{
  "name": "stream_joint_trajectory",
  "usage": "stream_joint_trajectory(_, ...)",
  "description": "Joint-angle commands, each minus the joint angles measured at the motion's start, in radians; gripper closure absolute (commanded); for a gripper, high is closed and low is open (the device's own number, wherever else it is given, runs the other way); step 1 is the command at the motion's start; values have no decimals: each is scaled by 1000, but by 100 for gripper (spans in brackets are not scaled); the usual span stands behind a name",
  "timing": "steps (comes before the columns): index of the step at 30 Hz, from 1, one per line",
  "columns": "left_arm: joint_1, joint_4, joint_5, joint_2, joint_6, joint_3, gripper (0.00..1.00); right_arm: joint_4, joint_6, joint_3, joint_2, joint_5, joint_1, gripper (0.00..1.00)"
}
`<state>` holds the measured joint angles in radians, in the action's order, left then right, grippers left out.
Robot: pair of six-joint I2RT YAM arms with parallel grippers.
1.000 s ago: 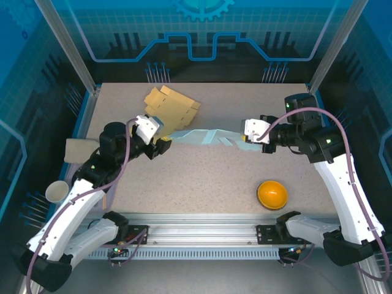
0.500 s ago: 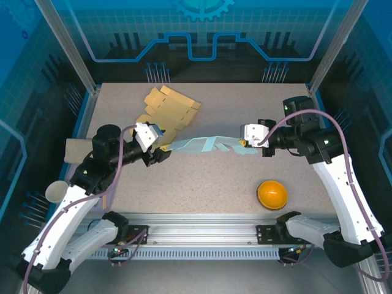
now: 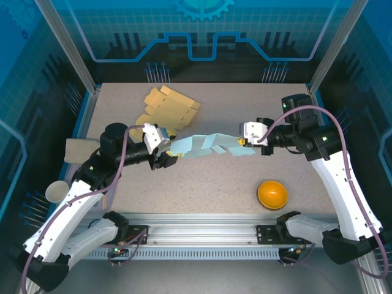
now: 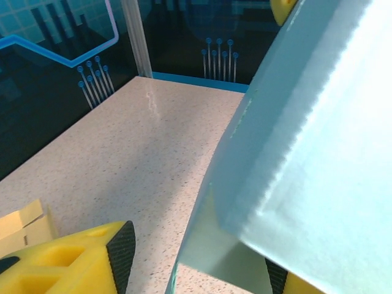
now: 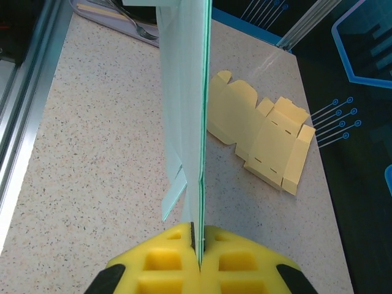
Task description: Fold the paper box
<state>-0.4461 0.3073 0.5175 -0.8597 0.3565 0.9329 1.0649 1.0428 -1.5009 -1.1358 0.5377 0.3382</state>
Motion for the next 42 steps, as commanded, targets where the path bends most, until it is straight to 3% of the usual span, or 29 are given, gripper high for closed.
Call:
stream_joint_trajectory(1,-34,-62,16,-11,-24,-18,38,25,-12,-31,-11,64,1,100)
stream_joint_trajectory(5,-38,-74,-10,-21,-26,-21,43,44,18,-23,-5,95,7,100)
stream_joint_trajectory(9,-40,-73,-29,-19,-32,-13,72,47,23,-13,1,95,8,100)
stream_joint_trajectory(11,-39,-71,-51,-12,-36,-13,76,39,17,-9,3,84,8,100)
stream_joint_trajectory(13,-40,-62,-68,6,-43,-19,68,30,7,-7,3,59,8,100)
stream_joint_trajectory(16,-39,-39,-97,57,-63,-31,39,1,-28,-5,4,-20,9,100)
stream_joint_trajectory(20,-40,-2,-161,175,-101,-59,33,-22,-107,-32,-10,-305,47,100)
stream_joint_trajectory(22,-39,11,-227,251,-138,-80,31,13,-139,-77,-27,-519,123,100)
stream_joint_trajectory(25,-40,5,-328,355,-178,-114,30,143,-204,-160,-58,-712,224,100)
stream_joint_trajectory(29,-39,1,-455,429,-213,-132,29,273,-231,-204,-33,-734,346,100)
stream_joint_trajectory(33,-40,18,-540,438,-243,-114,29,411,-255,-283,-3,-610,447,100)
stream_joint_trajectory(37,-40,50,-551,435,-268,-94,29,593,-323,-415,-46,-505,497,100)
stream_joint_trajectory(42,-40,66,-556,435,-296,-83,29,694,-395,-443,-94,-534,522,100)
